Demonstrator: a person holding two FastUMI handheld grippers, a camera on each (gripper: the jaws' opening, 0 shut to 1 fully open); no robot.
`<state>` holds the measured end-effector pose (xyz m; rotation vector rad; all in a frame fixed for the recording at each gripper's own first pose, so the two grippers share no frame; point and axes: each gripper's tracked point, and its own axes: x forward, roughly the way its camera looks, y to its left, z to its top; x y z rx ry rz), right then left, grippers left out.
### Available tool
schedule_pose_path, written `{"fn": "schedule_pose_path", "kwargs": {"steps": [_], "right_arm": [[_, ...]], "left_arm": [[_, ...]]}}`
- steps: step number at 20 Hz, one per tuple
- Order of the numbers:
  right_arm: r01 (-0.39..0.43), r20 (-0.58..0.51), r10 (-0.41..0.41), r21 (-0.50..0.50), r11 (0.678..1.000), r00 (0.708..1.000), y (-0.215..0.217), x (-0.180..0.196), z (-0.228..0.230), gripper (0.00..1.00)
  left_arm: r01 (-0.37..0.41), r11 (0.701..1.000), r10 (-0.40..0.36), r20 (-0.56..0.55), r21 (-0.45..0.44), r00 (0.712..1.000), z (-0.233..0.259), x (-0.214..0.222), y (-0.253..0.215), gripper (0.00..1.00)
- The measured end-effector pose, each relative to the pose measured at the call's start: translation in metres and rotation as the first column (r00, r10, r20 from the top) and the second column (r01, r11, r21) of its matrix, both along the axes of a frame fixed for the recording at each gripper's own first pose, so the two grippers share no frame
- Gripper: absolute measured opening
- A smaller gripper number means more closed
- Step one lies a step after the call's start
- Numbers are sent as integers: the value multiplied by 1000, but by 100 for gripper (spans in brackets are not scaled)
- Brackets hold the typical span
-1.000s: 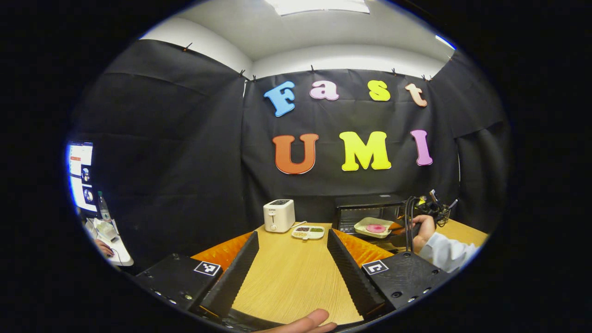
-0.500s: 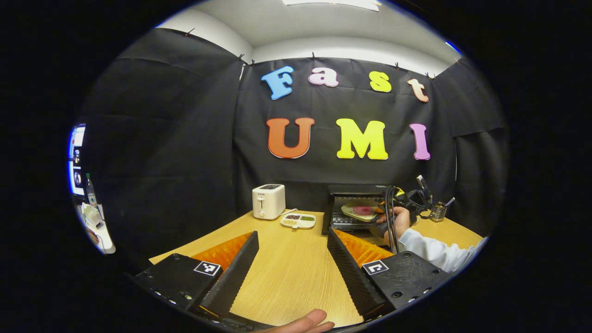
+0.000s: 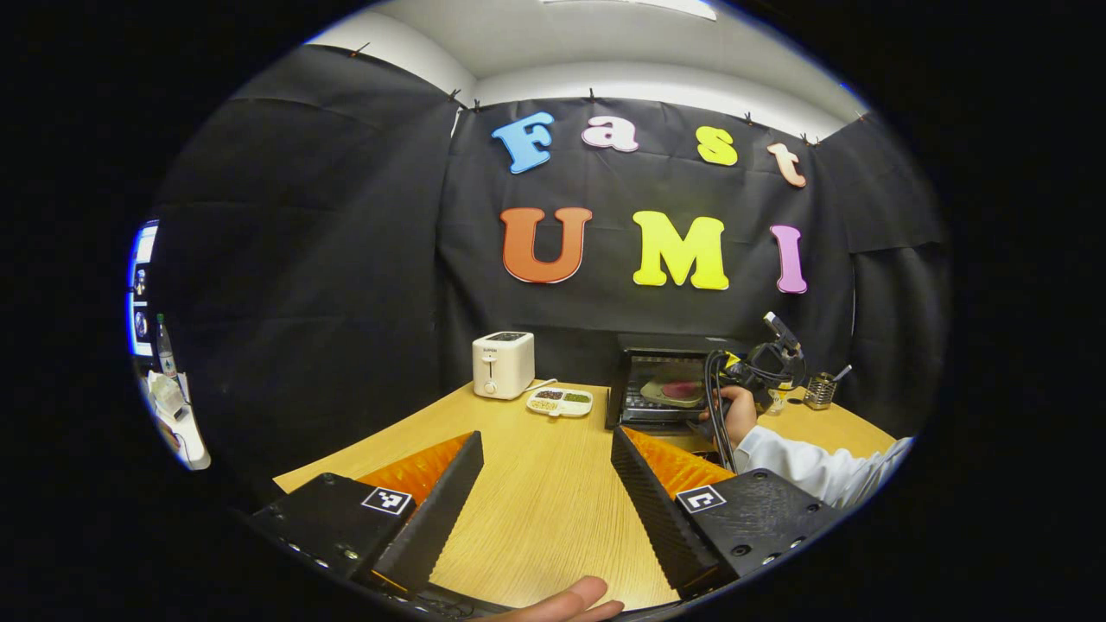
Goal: Open the electric oven with the left hand, put the food in, and close the electric oven.
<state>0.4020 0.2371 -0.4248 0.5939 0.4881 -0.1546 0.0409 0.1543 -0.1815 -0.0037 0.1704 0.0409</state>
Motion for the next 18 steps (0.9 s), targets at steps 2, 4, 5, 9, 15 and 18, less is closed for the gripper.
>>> {"fn": "schedule_pose_path", "kwargs": {"steps": [2, 4, 5, 9, 15, 18], "right_arm": [[3, -14, -3, -8, 1000, 1000, -3, -2, -6, 8], [4, -51, -4, -3, 1000, 999, -4, -6, -14, 9], [4, -63, -4, 5, 1000, 998, -5, -8, -16, 9], [-6, -53, 6, 15, 1000, 999, -6, -18, -12, 13], [-88, -2, 88, -13, 996, 996, -5, -54, 10, 42], [-120, 34, 121, -26, 992, 992, -8, -74, 30, 51]], "left_arm": [[3, 1000, -3, 0, -9, 1000, -1, 0, 0, 95], [12, 1000, -12, -13, -8, 1000, -5, -1, -1, 95], [24, 1000, -25, -20, -7, 1000, -8, -2, -4, 95], [24, 1000, -24, -46, -3, 999, -13, -6, -6, 95], [27, 999, -26, -65, 17, 998, -12, -16, -13, 95], [31, 999, -30, -79, 14, 996, -14, -20, -20, 95]]}}
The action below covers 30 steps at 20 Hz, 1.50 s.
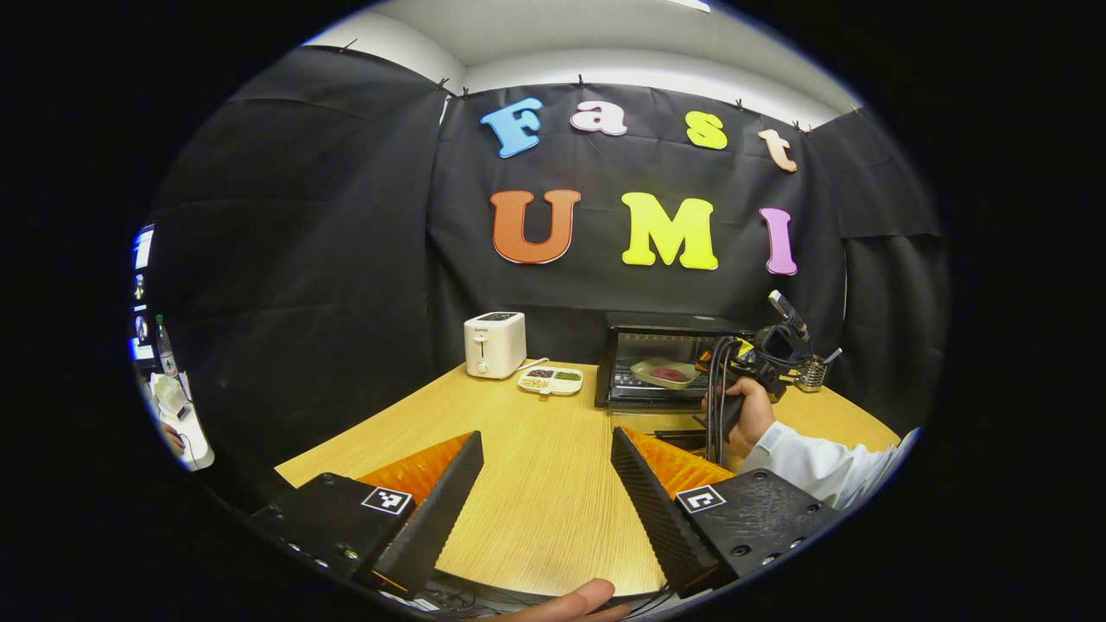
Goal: Open the electric oven with the left hand, put the food in, and close the electric oven.
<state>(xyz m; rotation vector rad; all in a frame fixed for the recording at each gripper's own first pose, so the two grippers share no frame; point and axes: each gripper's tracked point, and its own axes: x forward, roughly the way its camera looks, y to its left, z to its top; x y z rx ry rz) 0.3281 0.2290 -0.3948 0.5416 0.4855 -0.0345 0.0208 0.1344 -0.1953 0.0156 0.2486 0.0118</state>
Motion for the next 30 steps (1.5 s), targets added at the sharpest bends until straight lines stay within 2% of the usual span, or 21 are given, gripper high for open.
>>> {"fn": "schedule_pose_path", "kwargs": {"steps": [2, 4, 5, 7, 9, 10, 11, 14, 17, 18, 19, 20, 21, 22, 23, 25, 26, 30], "right_arm": [[-30, 42, 31, -32, 999, 999, -5, -14, 19, 66], [-55, 96, 62, -77, 996, 993, -14, -27, 41, 76], [-71, 123, 84, -106, 992, 989, -17, -33, 51, 88], [-101, 165, 126, -155, 983, 978, -24, -48, 75, 100], [-115, 205, 158, -207, 972, 966, -37, -64, 100, 100], [-121, 229, 175, -230, 966, 958, -43, -74, 114, 96], [-128, 253, 196, -261, 957, 947, -49, -82, 130, 100], [-113, 312, 228, -346, 931, 922, -77, -103, 169, 100], [-127, 366, 278, -388, 913, 888, -98, -128, 209, 100], [-134, 373, 294, -399, 907, 880, -106, -138, 219, 96], [-129, 383, 298, -408, 904, 875, -116, -144, 229, 100], [-119, 390, 293, -413, 903, 873, -126, -151, 238, 96], [-111, 398, 289, -414, 903, 871, -137, -154, 252, 100], [-101, 405, 286, -420, 902, 868, -148, -163, 262, 100], [-87, 408, 280, -432, 898, 869, -159, -167, 269, 95], [-61, 410, 270, -457, 888, 871, -176, -175, 281, 95], [-44, 411, 260, -466, 884, 874, -184, -180, 286, 100], [17, 432, 237, -507, 862, 870, -214, -194, 307, 100]], "left_arm": [[-7, 1000, 7, -11, 6, 1000, -2, -1, -3, 95], [-5, 1000, 6, -19, 8, 1000, -2, -5, -9, 95], [0, 1000, 0, -18, 7, 1000, -1, -5, -14, 95], [13, 1000, -13, -20, 3, 1000, -2, -4, -22, 95], [28, 1000, -28, -24, 1, 999, -1, 0, -33, 95], [35, 999, -35, -26, 4, 999, -1, 1, -38, 95], [43, 999, -42, -27, 8, 999, -1, 3, -43, 95], [65, 998, -64, -35, 6, 997, -6, 14, -60, 95], [77, 997, -77, -54, -10, 996, -14, 30, -76, 95], [81, 997, -82, -63, -15, 995, -19, 36, -82, 95], [84, 996, -85, -74, -20, 994, -24, 43, -88, 95], [84, 996, -86, -89, -24, 992, -28, 50, -93, 95], [87, 996, -89, -104, -25, 991, -35, 57, -99, 95], [93, 995, -95, -119, -24, 988, -46, 65, -105, 95], [101, 995, -103, -131, -23, 986, -52, 71, -111, 95], [124, 992, -127, -162, -31, 978, -64, 84, -128, 95], [141, 989, -146, -183, -40, 972, -72, 89, -138, 95], [216, 974, -228, -264, -73, 937, -104, 105, -183, 95]]}}
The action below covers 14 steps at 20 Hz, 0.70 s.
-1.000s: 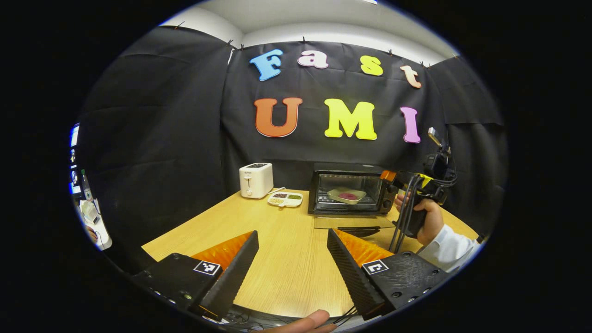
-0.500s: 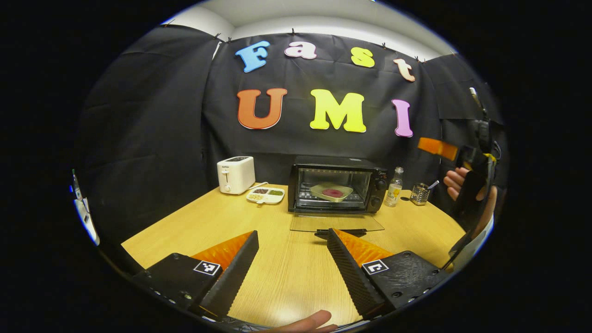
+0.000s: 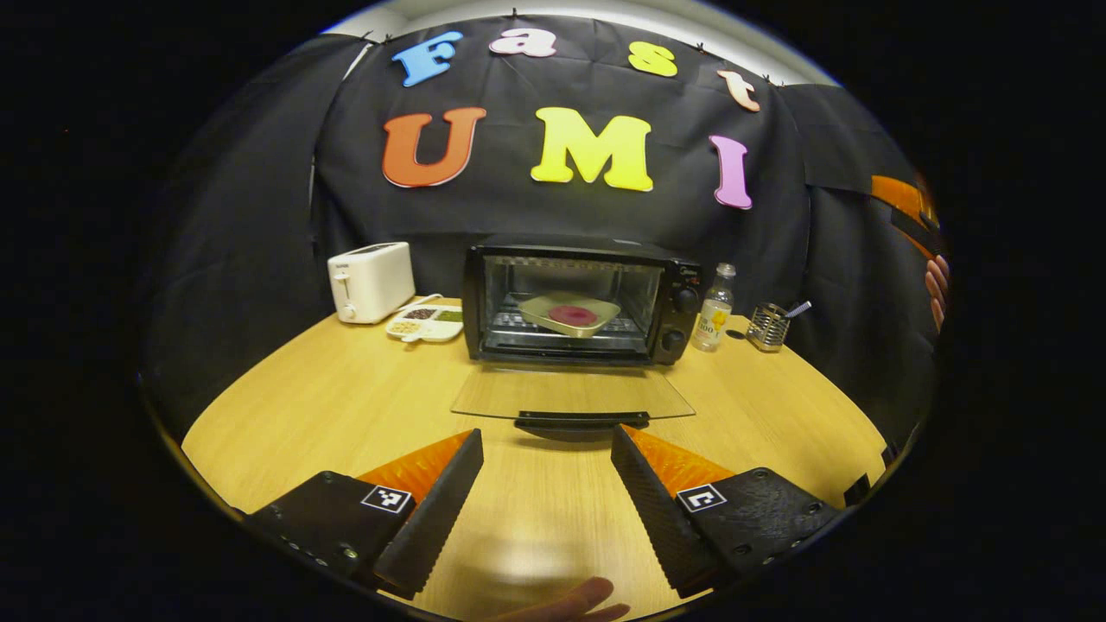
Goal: Open the electric oven with the left hand, put the food in, and close the electric oven.
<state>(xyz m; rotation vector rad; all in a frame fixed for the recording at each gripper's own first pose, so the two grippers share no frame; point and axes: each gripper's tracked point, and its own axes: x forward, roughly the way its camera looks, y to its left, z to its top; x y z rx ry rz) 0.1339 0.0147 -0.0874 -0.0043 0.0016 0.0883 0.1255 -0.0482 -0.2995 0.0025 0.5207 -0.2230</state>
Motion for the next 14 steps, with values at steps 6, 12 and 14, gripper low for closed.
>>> {"fn": "schedule_pose_path", "kwargs": {"steps": [6, 12, 14], "right_arm": [[11, 25, -10, -24, 1000, 1000, -25, -18, 6, 96], [28, -9, -28, -21, 999, 1000, -48, -16, -5, 96], [28, -20, -28, -27, 999, 999, -50, -15, -8, 96]], "left_arm": [[68, 997, -65, -115, 27, 991, -38, 20, -39, 96], [72, 997, -67, -182, 21, 981, -61, 32, -45, 96], [66, 997, -57, -204, 38, 977, -68, 38, -44, 96]]}}
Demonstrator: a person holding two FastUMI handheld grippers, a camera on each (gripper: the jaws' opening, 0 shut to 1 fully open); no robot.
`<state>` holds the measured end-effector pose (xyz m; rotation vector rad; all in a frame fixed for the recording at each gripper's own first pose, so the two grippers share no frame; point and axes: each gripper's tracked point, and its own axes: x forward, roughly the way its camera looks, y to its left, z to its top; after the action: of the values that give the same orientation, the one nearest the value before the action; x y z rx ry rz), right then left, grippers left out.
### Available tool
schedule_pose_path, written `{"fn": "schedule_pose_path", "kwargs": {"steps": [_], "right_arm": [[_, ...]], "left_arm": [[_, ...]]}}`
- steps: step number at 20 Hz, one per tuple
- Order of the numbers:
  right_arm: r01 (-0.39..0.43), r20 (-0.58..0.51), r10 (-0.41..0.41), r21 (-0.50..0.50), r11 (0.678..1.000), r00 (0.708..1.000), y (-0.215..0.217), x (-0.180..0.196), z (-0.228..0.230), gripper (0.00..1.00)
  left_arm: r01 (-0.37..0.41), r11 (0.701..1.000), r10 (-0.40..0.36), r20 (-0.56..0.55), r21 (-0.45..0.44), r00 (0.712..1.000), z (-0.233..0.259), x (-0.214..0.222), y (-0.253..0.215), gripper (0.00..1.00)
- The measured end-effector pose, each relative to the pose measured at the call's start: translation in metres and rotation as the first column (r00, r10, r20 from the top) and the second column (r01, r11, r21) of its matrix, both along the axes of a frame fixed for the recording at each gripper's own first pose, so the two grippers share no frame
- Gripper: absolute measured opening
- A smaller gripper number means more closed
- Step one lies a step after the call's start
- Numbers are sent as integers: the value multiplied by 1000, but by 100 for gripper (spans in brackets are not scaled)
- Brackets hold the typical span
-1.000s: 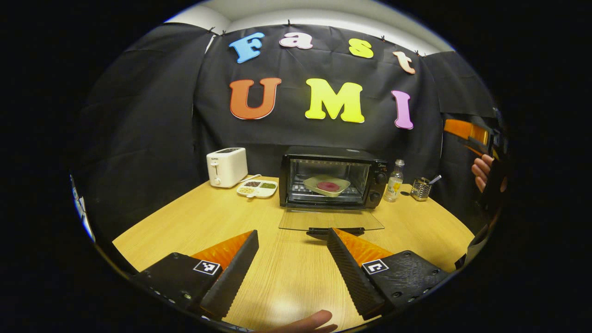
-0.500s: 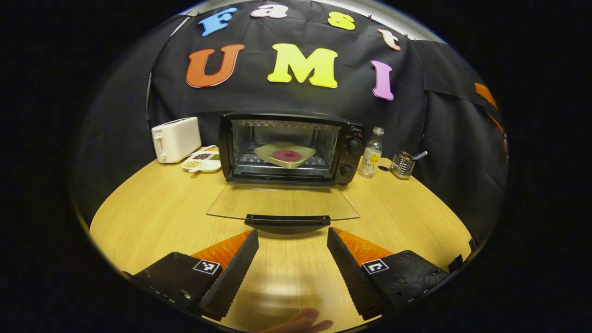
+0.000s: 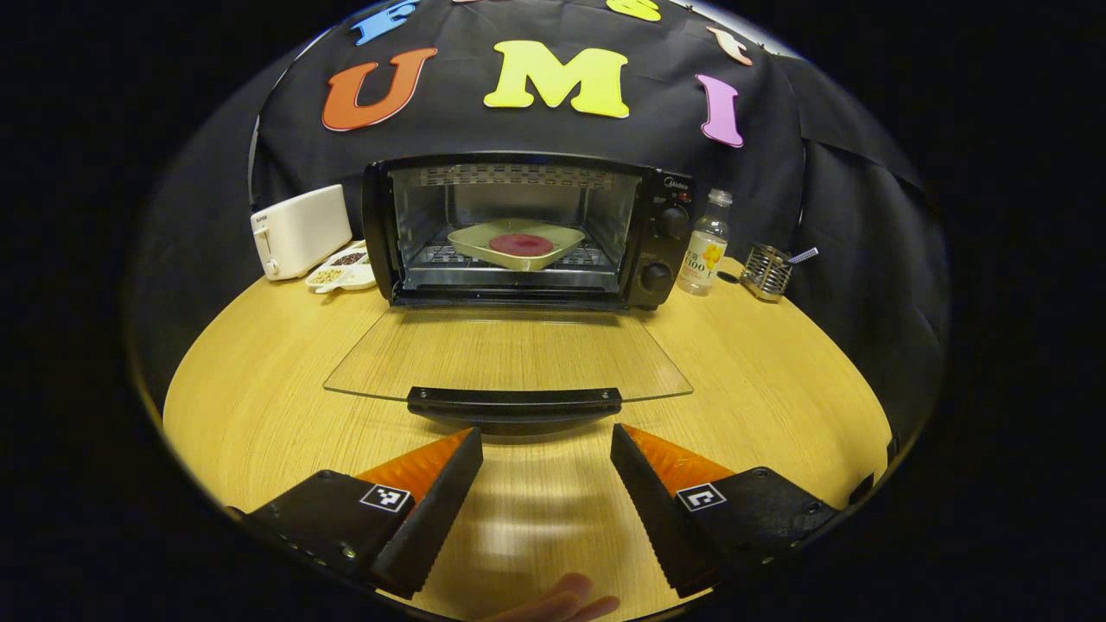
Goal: Open the electric oven with the left hand, put the food in, and close the electric oven.
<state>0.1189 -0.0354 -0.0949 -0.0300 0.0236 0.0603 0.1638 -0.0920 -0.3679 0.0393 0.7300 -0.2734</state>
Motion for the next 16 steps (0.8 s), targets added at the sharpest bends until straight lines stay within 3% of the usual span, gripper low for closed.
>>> {"fn": "schedule_pose_path", "kwargs": {"steps": [1, 2, 3, 4, 11, 12, 14, 16], "right_arm": [[0, -2, 0, -3, 1000, 1000, -2, 1, 0, 100], [1, 1, -1, -6, 1000, 1000, -3, 1, 1, 96], [2, 2, -1, -7, 1000, 1000, -3, 1, 2, 100], [0, 1, 0, -7, 1000, 1000, -4, 1, 0, 96], [-16, -6, 16, -11, 1000, 1000, 4, 5, -3, 96], [-19, -9, 19, -6, 1000, 1000, 6, 5, -4, 100], [-19, -19, 19, 1, 1000, 1000, 6, 5, -7, 96], [-17, -22, 17, 6, 1000, 1000, 6, 5, -8, 100]], "left_arm": [[-2, 1000, 2, -2, 5, 1000, -2, 4, -1, 96], [-3, 1000, 3, -6, 9, 1000, -4, 6, -1, 96], [-7, 1000, 7, -12, 13, 1000, -6, 7, -1, 96], [-15, 1000, 15, -19, 18, 1000, -9, 8, 0, 96], [-19, 999, 20, -30, 35, 999, -8, 14, 1, 94], [-17, 999, 18, -21, 33, 1000, -5, 15, 0, 94], [-11, 999, 11, -15, 33, 1000, -3, 13, 0, 94], [-15, 999, 15, -5, 30, 1000, 1, 14, -1, 94]]}}
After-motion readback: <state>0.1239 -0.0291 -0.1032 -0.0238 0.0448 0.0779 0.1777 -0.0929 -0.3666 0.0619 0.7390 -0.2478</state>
